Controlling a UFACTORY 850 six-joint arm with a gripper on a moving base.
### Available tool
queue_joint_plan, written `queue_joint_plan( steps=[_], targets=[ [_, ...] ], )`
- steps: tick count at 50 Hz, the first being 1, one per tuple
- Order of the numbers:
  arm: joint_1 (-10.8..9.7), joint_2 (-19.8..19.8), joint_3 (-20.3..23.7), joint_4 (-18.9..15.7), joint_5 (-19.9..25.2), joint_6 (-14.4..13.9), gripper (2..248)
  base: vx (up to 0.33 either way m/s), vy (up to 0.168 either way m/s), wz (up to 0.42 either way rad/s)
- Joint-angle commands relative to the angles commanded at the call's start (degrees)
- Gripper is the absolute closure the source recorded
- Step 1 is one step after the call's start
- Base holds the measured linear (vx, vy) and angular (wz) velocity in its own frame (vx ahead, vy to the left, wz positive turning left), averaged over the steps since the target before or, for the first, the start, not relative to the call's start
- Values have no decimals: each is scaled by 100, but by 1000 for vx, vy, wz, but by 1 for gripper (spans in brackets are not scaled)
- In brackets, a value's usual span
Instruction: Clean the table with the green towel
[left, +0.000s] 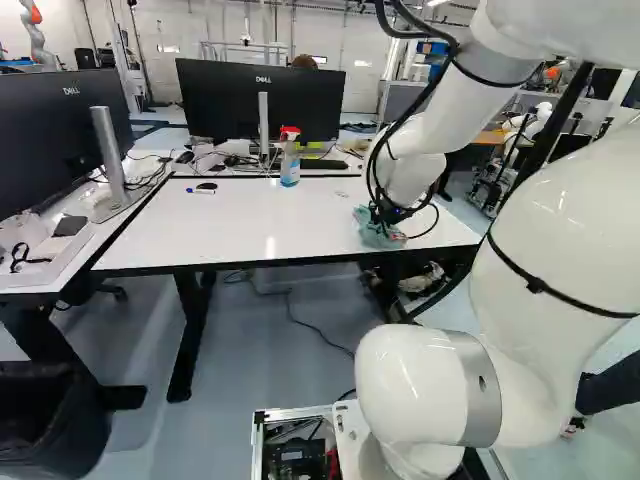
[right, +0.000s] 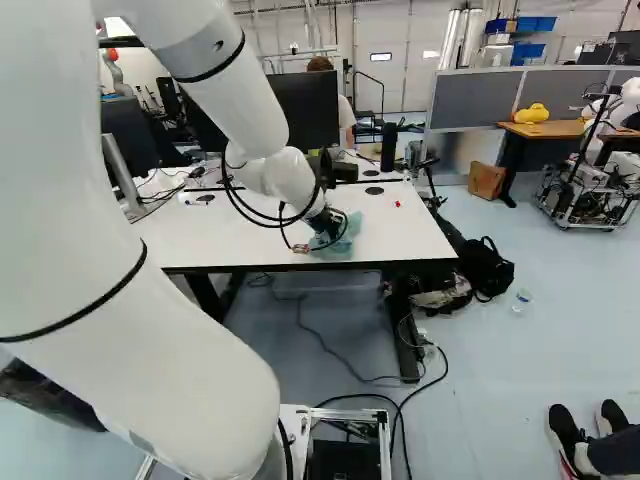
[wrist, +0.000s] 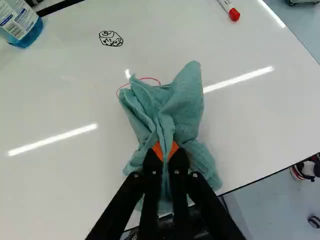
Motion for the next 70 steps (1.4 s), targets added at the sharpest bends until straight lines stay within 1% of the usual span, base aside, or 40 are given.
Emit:
queue_joint_plan(
  steps=[25,45,56,70],
  targets=[
    [-114,-720,-746,0,0,0,221,0,0,0],
    [-134,-1286,-1375,0,0,0,221,0,0,0],
    [-60,-1555,-1686,0,0,0,221,0,0,0],
    [154,-1777,-1949,0,0,0,221,0,0,0]
  ],
)
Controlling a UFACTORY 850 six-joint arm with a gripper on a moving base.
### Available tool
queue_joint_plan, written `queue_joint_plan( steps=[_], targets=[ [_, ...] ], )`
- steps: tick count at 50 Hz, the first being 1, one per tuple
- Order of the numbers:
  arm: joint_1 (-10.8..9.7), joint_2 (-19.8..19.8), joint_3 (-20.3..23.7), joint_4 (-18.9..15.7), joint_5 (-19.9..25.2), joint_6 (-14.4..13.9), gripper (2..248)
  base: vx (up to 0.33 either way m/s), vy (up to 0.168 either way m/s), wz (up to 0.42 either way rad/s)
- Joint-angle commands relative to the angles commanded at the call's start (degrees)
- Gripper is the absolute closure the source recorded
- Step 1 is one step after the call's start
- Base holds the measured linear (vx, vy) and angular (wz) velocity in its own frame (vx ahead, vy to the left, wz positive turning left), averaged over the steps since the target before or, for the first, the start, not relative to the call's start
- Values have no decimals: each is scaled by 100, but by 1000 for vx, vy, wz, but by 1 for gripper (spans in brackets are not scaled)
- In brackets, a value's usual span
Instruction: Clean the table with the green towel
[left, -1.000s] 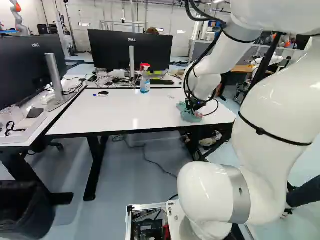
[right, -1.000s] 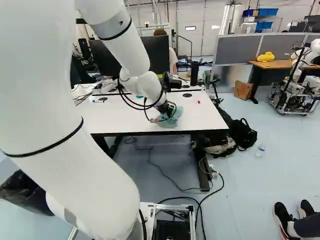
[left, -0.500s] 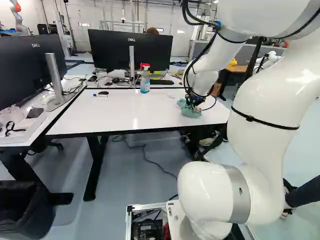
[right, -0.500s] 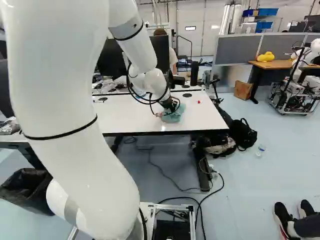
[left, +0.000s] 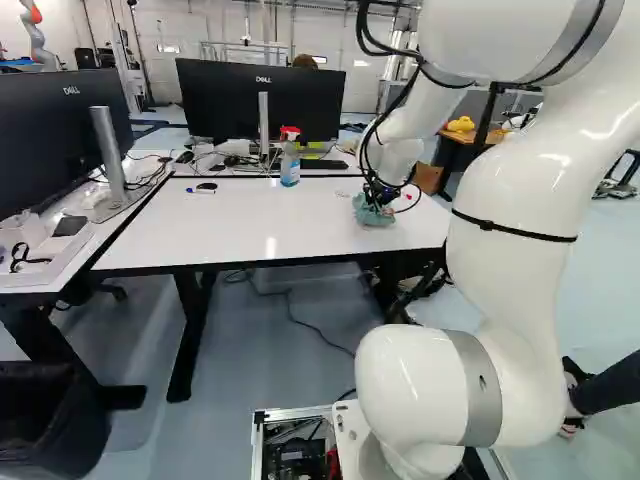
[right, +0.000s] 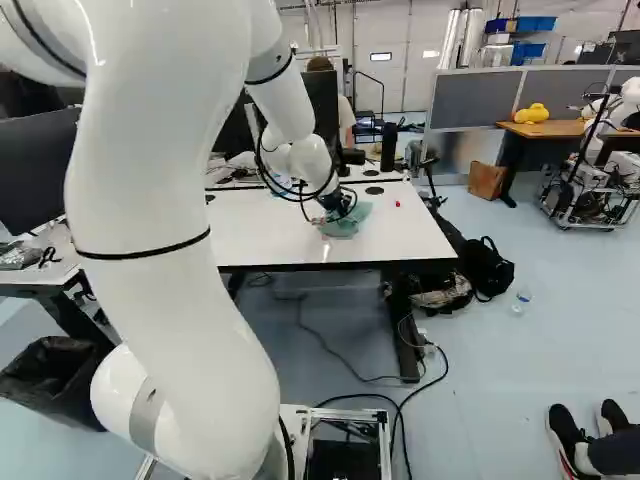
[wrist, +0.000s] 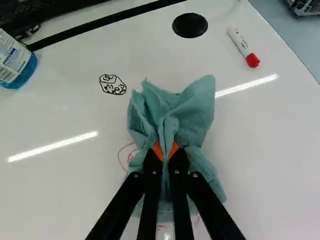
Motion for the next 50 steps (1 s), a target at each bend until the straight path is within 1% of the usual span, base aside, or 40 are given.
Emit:
queue_joint_plan(
  steps=[9,20,32,50],
  targets=[
    [154,5,6,0,0,0,221,0,0,0],
    [285,194,230,0,0,0,221,0,0,0],
    [330,500,586,0,0,0,221,0,0,0],
    [333,989,1133,0,0,0,221,0,0,0]
  ],
)
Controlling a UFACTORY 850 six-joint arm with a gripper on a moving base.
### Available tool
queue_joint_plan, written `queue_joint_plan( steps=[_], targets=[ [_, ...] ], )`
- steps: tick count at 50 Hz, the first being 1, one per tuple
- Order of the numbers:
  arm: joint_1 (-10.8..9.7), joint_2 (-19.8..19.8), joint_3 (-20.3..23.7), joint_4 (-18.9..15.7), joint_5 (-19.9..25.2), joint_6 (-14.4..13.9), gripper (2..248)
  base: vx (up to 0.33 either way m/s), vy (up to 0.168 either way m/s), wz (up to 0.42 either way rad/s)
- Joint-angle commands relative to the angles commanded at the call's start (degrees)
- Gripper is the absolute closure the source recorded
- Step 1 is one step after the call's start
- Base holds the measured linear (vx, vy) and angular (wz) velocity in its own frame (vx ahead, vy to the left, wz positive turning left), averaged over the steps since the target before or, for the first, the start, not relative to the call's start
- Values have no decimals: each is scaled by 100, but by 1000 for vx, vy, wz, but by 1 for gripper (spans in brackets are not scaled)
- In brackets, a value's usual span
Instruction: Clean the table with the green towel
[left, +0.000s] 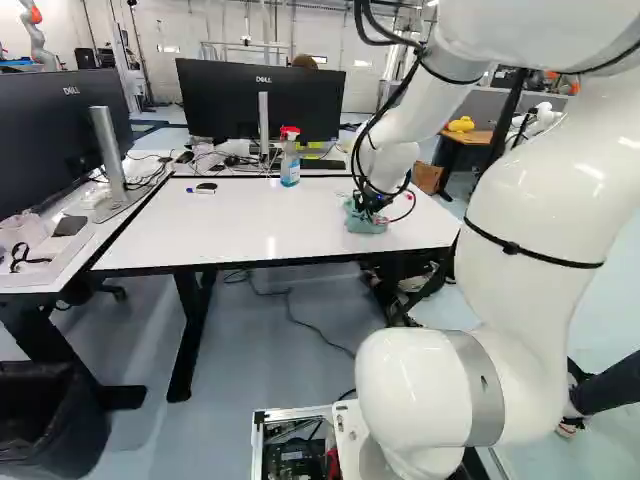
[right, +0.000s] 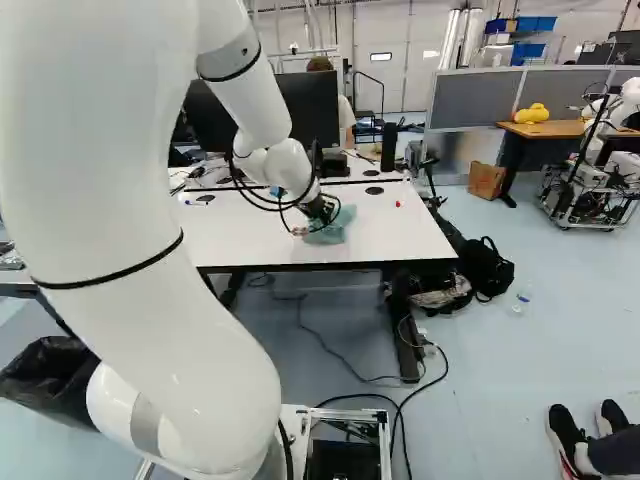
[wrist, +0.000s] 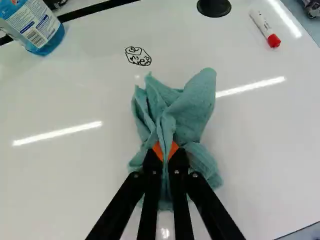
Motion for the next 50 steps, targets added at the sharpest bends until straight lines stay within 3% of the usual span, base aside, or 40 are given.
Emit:
queue_joint_plan(
  steps=[20,50],
  targets=[
    [-103,533,564,0,0,0,221,0,0,0],
    [-771,736,771,0,0,0,221,0,0,0]
  ],
)
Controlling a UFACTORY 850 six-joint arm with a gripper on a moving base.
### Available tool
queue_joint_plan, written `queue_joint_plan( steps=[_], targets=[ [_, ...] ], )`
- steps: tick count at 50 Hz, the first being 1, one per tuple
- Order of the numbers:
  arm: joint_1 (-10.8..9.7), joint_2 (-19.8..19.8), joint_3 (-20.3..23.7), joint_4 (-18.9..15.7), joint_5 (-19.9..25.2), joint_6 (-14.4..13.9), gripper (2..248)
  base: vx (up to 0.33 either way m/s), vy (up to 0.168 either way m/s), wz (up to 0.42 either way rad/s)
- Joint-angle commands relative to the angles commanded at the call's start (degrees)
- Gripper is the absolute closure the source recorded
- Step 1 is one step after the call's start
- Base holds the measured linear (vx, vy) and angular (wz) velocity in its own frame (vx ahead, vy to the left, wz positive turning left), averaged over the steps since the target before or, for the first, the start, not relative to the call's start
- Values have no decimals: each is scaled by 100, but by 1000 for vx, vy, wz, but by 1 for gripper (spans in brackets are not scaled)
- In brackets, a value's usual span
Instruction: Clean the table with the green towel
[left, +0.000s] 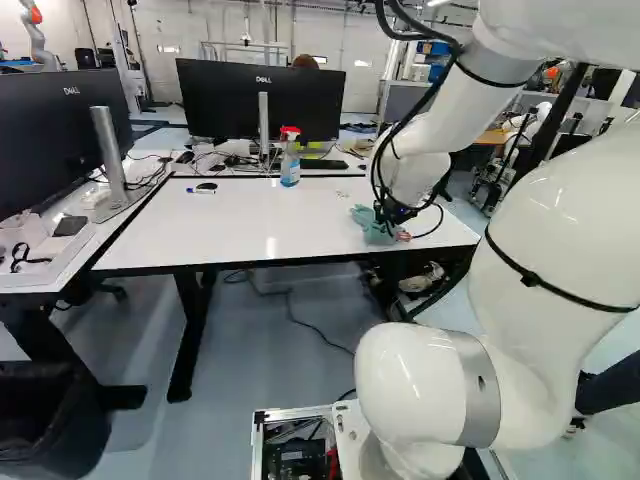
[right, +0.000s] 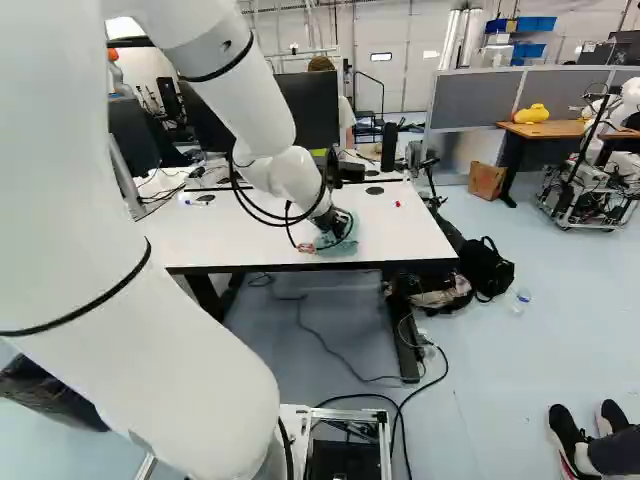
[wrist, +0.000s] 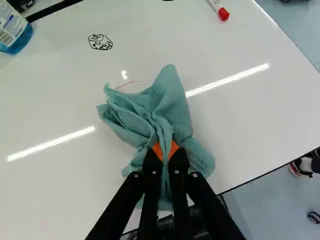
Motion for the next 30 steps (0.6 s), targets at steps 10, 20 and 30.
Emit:
queue_joint_plan(
  steps=[10,20,30],
  targets=[
    [-174,-154,-155,0,0,0,221,0,0,0],
    [-167,-418,-429,0,0,0,221,0,0,0],
    [-105,-685,-713,0,0,0,221,0,0,0]
  ],
)
